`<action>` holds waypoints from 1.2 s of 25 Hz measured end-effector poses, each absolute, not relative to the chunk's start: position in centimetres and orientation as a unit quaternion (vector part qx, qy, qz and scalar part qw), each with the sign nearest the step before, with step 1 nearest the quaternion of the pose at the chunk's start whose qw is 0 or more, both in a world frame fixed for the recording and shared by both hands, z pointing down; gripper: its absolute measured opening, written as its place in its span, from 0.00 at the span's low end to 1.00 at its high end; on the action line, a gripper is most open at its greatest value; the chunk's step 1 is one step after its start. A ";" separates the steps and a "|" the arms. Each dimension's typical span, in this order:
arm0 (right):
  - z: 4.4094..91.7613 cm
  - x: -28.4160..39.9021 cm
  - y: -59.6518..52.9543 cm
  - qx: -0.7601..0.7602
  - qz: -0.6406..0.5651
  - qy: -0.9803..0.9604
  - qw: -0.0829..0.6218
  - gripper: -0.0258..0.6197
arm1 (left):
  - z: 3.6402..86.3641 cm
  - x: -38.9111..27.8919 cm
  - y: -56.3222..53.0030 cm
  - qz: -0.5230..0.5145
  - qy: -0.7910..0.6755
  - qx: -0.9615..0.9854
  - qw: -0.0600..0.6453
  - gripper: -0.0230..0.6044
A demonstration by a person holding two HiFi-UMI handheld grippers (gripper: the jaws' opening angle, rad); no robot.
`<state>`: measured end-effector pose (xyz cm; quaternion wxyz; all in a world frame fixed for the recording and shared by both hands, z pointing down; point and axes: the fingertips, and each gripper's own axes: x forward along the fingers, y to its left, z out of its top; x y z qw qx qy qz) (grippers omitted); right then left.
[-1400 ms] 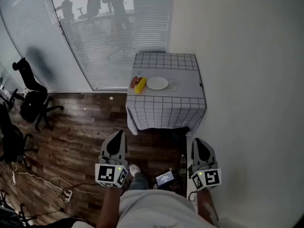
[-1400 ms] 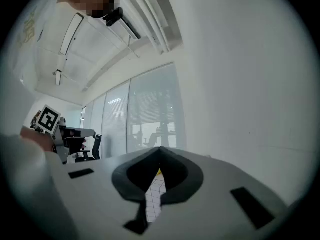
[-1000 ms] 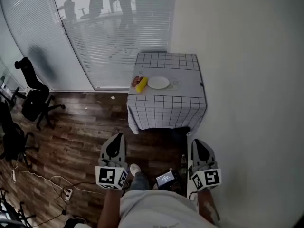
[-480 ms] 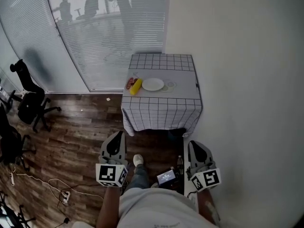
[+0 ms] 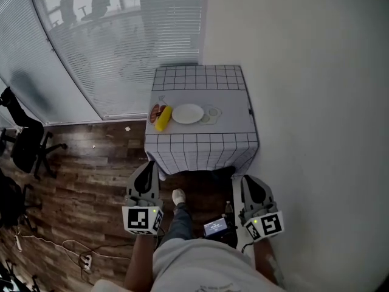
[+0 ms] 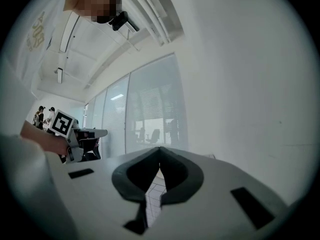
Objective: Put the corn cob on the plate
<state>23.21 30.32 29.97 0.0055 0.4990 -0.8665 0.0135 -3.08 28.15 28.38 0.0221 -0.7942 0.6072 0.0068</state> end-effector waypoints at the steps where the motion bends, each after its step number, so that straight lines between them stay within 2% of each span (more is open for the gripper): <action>1: 30.2 23.0 28.7 0.502 0.015 -0.865 0.009 0.05 | 28.6 -3.4 26.4 0.005 0.606 -0.795 0.021 0.05; 7: 30.7 20.4 19.1 0.502 0.018 -0.864 0.032 0.05 | 29.9 -5.7 16.2 -0.012 0.602 -0.798 0.009 0.05; 13: 32.9 17.7 11.5 0.474 -0.004 -0.874 0.111 0.05 | 33.2 -8.4 8.8 -0.053 0.599 -0.798 -0.017 0.05; 21: 34.4 13.7 4.0 0.418 -0.043 -0.892 0.169 0.05 | 36.7 -9.8 4.5 -0.085 0.599 -0.795 -0.043 0.05; 30: 36.6 8.7 -2.8 0.324 -0.051 -0.926 0.187 0.05 | 38.4 -10.3 -0.3 -0.112 0.603 -0.788 -0.059 0.05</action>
